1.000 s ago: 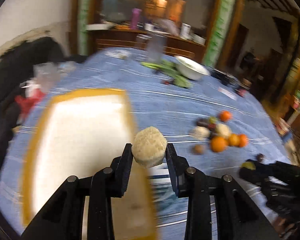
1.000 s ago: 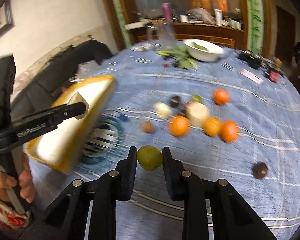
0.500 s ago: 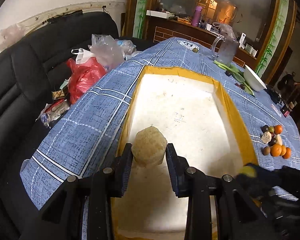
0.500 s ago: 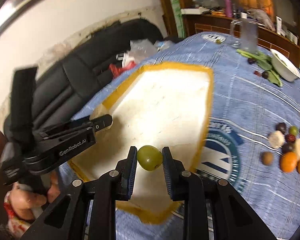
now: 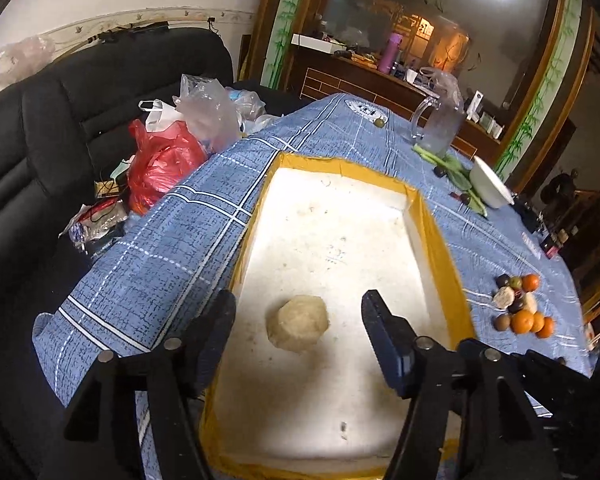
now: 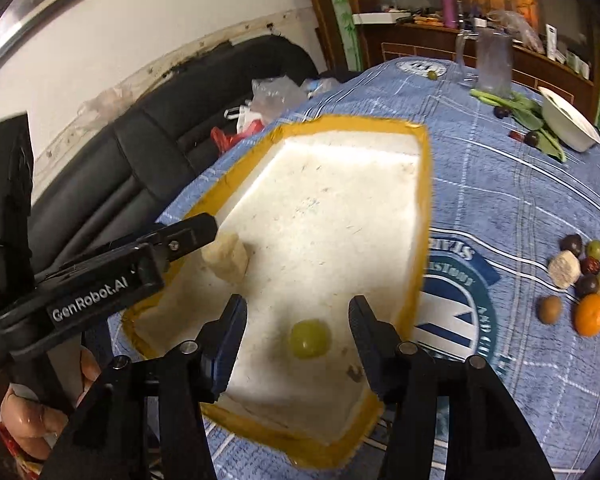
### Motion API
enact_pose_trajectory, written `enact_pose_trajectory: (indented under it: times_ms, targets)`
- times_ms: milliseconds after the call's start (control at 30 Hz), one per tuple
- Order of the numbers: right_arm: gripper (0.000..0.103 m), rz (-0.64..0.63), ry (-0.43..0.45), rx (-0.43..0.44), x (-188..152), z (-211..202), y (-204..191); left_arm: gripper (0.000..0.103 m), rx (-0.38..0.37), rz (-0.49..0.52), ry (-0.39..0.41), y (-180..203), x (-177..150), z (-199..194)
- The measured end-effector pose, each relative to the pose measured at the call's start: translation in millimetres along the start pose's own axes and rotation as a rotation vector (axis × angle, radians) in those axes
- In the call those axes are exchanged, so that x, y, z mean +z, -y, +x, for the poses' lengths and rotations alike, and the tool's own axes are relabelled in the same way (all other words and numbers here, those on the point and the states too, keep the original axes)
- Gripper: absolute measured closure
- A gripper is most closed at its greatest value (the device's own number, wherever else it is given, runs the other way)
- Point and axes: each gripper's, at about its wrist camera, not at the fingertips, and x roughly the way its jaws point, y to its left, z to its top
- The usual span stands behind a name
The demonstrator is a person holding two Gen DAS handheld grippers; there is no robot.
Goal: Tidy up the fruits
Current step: 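Carry both items over the yellow-rimmed tray and open both tools to release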
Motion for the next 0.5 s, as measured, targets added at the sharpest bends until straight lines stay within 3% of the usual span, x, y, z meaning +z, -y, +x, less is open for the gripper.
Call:
enact_pose_trajectory:
  times_ms: [233,500]
  targets:
    - [0.045,0.086,0.097,-0.058,-20.9,-61.5,47.7,0.03,-0.036,0.05,0.017,29.0,0.2,-18.8]
    - [0.043,0.323,0.166,-0.317,-82.5,-154.5,169.0,0.025,-0.139,0.175,-0.002,92.8,-12.8,-21.5]
